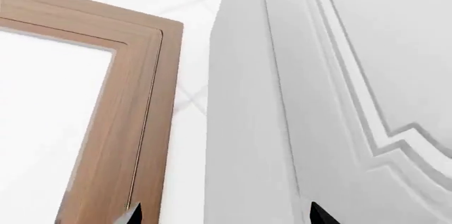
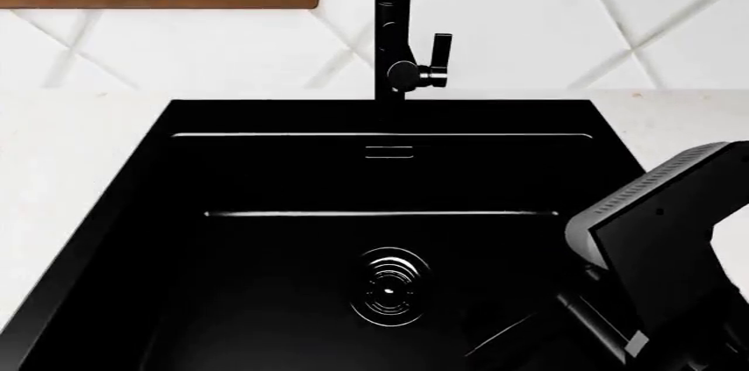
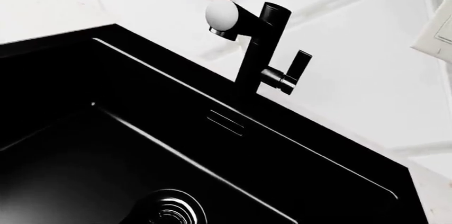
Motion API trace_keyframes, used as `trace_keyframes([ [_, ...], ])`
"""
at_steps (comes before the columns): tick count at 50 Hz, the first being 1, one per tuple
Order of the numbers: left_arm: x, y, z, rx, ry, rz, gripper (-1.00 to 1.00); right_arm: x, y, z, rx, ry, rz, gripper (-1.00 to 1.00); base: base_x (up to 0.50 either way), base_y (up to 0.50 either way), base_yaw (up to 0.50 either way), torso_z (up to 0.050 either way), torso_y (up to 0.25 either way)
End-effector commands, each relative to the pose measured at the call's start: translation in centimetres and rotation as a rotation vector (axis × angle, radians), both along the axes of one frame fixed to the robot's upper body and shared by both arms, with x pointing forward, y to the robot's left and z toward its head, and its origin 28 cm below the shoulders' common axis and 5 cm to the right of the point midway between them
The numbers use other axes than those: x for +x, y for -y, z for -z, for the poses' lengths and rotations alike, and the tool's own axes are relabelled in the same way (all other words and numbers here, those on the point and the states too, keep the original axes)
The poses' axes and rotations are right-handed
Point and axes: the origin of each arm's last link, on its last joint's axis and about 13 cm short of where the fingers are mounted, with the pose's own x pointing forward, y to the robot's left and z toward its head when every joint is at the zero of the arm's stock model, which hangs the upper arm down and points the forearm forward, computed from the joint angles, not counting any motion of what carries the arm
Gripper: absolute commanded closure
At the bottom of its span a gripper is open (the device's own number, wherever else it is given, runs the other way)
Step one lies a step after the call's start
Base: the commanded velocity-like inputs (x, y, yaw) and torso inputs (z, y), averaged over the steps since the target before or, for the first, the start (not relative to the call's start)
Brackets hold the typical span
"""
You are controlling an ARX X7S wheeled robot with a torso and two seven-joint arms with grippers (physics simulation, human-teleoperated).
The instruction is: Pick and place the shaker into the drawer. Then close the cabinet.
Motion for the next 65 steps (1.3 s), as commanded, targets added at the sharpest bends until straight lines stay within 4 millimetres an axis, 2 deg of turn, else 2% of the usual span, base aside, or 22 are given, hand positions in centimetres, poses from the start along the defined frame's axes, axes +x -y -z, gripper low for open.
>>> trace_keyframes([
  [1,0.2,3.7,0.5,0.168,-0.088,0.210,-1.00,-0.1,0.2,0.3,0.009,-0.004,-0.002,-1.00,0.00,0.00,0.00,0.000,0.000],
  [20,2.9,9.3,4.4,0.377,-0.223,0.271,-1.00,0.0,0.6,0.7,0.029,-0.012,-0.008,-1.00,0.00,0.00,0.00,0.000,0.000],
  [28,4.3,10.7,5.7,0.397,-0.252,0.298,-1.00,0.1,0.9,0.9,0.039,-0.011,-0.003,-1.00,0.00,0.00,0.00,0.000,0.000],
  [32,4.4,11.4,5.9,0.405,-0.257,0.320,-1.00,0.3,0.9,1.1,0.043,-0.014,-0.007,-1.00,0.00,0.00,0.00,0.000,0.000],
  [54,5.8,12.9,7.0,0.408,-0.289,0.345,-1.00,0.1,1.3,1.3,0.063,-0.010,-0.008,-1.00,0.00,0.00,0.00,0.000,0.000],
  [60,7.2,12.5,7.4,0.392,-0.308,0.291,-1.00,-0.1,1.6,1.2,0.066,-0.008,-0.001,-1.00,0.00,0.00,0.00,0.000,0.000],
  [64,6.9,12.6,7.3,0.388,-0.312,0.302,-1.00,-0.2,1.6,1.0,0.066,-0.004,0.001,-1.00,0.00,0.00,0.00,0.000,0.000],
  [65,4.1,13.8,7.0,0.433,-0.281,0.418,-1.00,-0.3,1.6,0.9,0.068,-0.001,0.003,-1.00,0.00,0.00,0.00,0.000,0.000],
])
